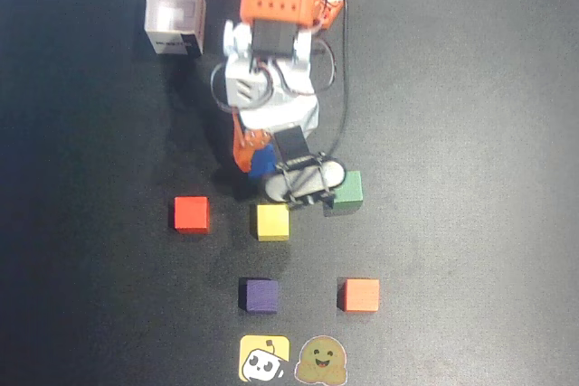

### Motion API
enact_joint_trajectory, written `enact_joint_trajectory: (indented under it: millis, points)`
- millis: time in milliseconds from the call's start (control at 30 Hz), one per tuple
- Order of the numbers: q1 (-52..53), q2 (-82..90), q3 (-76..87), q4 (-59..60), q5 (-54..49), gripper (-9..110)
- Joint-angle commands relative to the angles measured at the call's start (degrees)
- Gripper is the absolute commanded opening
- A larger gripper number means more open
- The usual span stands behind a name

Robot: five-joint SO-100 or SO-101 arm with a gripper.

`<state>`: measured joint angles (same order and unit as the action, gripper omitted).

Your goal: Put the blue cube on top of the red cube.

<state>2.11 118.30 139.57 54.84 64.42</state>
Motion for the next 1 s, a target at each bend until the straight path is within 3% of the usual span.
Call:
enact_joint_trajectory:
  millis: [0, 967]
  points:
    - [-0.62, -0.35, -2.02, -0.79, -2.29, 19]
    - [0.18, 3.87, 4.13, -4.48, 3.08, 21]
